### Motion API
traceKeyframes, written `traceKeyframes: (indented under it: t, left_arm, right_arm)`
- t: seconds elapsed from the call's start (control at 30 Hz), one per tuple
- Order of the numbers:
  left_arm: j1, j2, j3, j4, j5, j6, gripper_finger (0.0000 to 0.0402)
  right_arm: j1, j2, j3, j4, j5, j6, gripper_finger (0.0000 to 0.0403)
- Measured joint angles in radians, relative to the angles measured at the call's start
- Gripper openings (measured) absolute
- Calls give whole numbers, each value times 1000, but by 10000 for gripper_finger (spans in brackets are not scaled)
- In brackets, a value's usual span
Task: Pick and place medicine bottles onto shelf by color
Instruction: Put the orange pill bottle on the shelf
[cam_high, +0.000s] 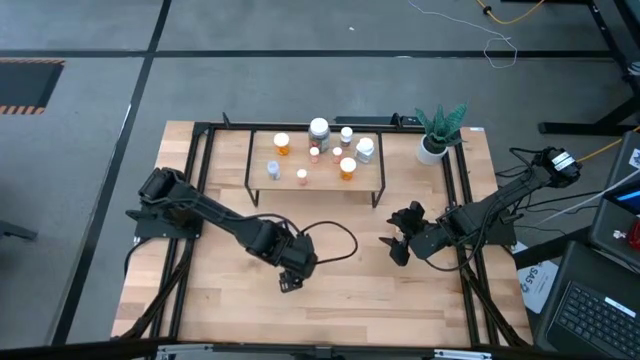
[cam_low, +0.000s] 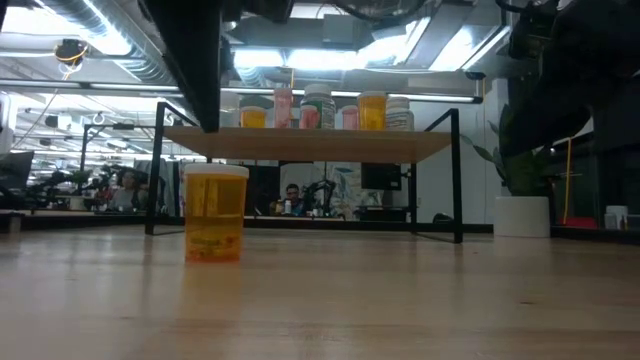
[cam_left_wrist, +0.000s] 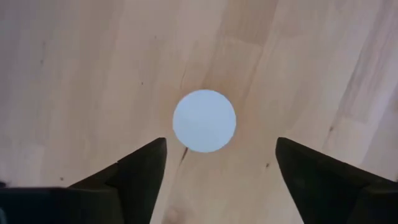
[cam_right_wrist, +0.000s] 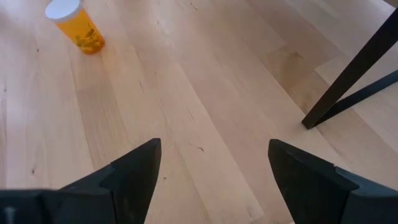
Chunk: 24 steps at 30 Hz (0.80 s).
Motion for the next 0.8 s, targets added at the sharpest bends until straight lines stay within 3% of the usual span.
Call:
traceKeyframes:
  t: [0.27, 0.8]
  left_arm:
    - [-9, 0, -77, 59, -55, 99, 306]
    - [-3, 0, -192, 188, -89, 110, 306]
  right_arm:
    - [0, 0, 0, 0, 0, -1, 298]
    - [0, 0, 0, -1, 0, -1, 298]
